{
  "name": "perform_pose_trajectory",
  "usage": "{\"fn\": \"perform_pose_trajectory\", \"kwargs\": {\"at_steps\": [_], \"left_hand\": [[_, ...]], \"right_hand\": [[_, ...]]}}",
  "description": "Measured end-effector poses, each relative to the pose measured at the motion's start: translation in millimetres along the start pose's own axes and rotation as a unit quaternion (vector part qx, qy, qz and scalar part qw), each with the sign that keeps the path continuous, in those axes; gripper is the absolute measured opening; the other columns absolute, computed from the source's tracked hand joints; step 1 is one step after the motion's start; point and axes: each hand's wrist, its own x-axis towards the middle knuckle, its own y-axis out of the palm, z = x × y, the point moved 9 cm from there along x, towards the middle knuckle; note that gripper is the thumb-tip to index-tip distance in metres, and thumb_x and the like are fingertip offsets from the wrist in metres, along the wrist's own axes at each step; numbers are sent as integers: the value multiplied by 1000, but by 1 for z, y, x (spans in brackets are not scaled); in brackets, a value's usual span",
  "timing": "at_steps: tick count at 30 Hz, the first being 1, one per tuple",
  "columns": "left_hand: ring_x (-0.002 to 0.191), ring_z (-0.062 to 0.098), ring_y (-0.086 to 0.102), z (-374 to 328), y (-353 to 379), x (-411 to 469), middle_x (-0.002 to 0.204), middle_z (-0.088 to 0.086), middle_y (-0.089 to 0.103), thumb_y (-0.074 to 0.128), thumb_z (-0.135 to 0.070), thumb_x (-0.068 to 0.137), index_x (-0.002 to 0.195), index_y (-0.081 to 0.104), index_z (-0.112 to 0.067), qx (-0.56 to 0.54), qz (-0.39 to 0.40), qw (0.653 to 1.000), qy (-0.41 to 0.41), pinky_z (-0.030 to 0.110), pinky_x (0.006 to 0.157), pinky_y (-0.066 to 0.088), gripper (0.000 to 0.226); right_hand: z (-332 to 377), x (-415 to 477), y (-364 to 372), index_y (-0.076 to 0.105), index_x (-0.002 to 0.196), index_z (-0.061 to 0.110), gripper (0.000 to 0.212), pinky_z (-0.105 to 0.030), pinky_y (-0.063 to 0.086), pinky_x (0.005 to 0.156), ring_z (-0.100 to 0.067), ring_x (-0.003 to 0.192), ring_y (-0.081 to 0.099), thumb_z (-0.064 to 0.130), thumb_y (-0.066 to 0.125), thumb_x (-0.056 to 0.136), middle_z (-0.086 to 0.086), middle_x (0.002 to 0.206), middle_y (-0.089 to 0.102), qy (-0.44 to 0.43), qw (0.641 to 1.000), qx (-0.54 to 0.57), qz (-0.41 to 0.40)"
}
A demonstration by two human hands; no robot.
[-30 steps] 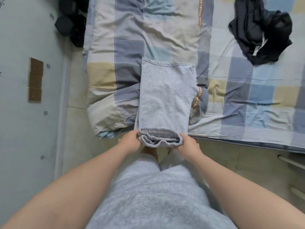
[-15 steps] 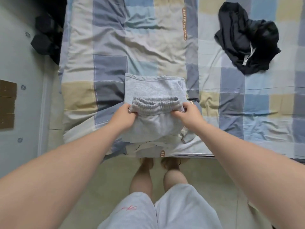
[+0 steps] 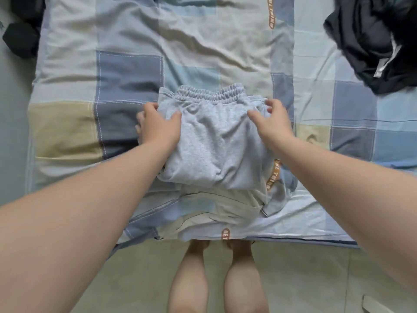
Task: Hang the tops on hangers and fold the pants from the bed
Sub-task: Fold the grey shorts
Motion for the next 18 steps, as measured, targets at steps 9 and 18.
{"fn": "perform_pose_trajectory", "kwargs": {"at_steps": [9, 18], "left_hand": [[123, 32, 55, 20, 18, -19, 136, 8, 57, 84, -45, 74, 136, 36, -12, 19, 79, 996, -30, 43, 102, 45, 85], [119, 31, 56, 9, 23, -20, 132, 7, 56, 80, -38, 80, 134, 34, -13, 17, 100, 995, -2, 33, 88, 41, 75]], "right_hand": [[-79, -39, 13, 52, 137, 13, 70, -29, 52, 91, -11, 109, 65, 48, 78, 83, 2, 126, 66, 97, 983, 141, 70], [-65, -38, 30, 59, 121, 11, 52, -44, 55, 96, -25, 107, 68, 28, 85, 79, -7, 120, 69, 160, 955, 232, 91]]}}
